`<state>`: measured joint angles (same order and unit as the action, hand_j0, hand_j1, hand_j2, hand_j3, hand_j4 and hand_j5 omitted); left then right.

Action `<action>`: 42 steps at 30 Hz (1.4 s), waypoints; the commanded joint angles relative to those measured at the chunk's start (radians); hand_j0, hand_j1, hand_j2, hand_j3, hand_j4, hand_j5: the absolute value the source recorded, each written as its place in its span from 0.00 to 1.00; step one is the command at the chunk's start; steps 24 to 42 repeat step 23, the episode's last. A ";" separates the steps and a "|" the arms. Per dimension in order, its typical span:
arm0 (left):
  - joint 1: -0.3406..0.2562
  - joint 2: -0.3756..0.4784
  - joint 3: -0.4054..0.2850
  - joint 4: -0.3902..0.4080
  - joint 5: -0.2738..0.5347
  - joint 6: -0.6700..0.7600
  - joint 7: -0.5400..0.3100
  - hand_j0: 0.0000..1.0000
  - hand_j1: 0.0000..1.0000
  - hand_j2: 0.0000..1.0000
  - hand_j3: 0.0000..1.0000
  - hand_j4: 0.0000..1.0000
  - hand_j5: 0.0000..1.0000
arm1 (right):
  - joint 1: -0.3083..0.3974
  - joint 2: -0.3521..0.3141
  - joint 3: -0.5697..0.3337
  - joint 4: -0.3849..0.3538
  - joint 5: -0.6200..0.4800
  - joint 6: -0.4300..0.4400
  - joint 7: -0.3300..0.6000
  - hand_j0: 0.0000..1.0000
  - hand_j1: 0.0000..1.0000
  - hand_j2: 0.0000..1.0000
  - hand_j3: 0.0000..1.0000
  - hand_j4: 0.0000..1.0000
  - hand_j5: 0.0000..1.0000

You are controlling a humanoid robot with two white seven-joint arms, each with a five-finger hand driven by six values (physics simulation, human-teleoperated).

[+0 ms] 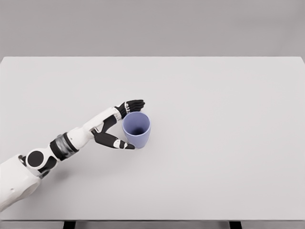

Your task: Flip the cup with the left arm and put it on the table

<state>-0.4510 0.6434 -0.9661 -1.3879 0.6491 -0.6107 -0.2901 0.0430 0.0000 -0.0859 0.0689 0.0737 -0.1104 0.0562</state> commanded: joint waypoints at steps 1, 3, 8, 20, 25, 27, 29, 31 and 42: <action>0.000 0.004 0.006 0.003 -0.002 0.000 0.000 1.00 1.00 1.00 1.00 1.00 1.00 | 0.000 0.000 0.000 0.000 0.000 0.000 -0.001 1.00 1.00 1.00 1.00 1.00 1.00; -0.002 0.024 0.007 0.006 -0.002 0.000 -0.001 1.00 1.00 1.00 1.00 1.00 1.00 | 0.000 0.000 0.000 0.000 0.000 0.000 -0.001 1.00 1.00 1.00 1.00 1.00 1.00; -0.002 0.085 0.015 0.004 -0.003 0.000 -0.001 1.00 1.00 1.00 1.00 1.00 1.00 | 0.000 0.000 0.000 0.000 0.000 0.000 0.001 1.00 1.00 1.00 1.00 1.00 1.00; -0.002 0.303 0.171 -0.002 -0.040 0.000 -0.003 1.00 1.00 1.00 1.00 1.00 1.00 | 0.000 0.000 0.000 0.000 0.000 0.000 0.001 1.00 1.00 1.00 1.00 1.00 1.00; 0.003 0.363 0.176 -0.002 -0.049 0.000 -0.003 1.00 1.00 1.00 1.00 1.00 1.00 | 0.000 0.000 0.000 0.000 0.000 0.000 -0.001 1.00 1.00 1.00 1.00 1.00 1.00; 0.003 0.363 0.176 -0.002 -0.049 0.000 -0.003 1.00 1.00 1.00 1.00 1.00 1.00 | 0.000 0.000 0.000 0.000 0.000 0.000 -0.001 1.00 1.00 1.00 1.00 1.00 1.00; 0.003 0.363 0.176 -0.002 -0.049 0.000 -0.003 1.00 1.00 1.00 1.00 1.00 1.00 | 0.000 0.000 0.000 0.000 0.000 0.000 -0.001 1.00 1.00 1.00 1.00 1.00 1.00; 0.003 0.363 0.176 -0.002 -0.049 0.000 -0.003 1.00 1.00 1.00 1.00 1.00 1.00 | 0.000 0.000 0.000 0.000 0.000 0.000 -0.001 1.00 1.00 1.00 1.00 1.00 1.00; 0.003 0.363 0.176 -0.002 -0.049 0.000 -0.003 1.00 1.00 1.00 1.00 1.00 1.00 | 0.000 0.000 0.000 0.000 0.000 0.000 -0.001 1.00 1.00 1.00 1.00 1.00 1.00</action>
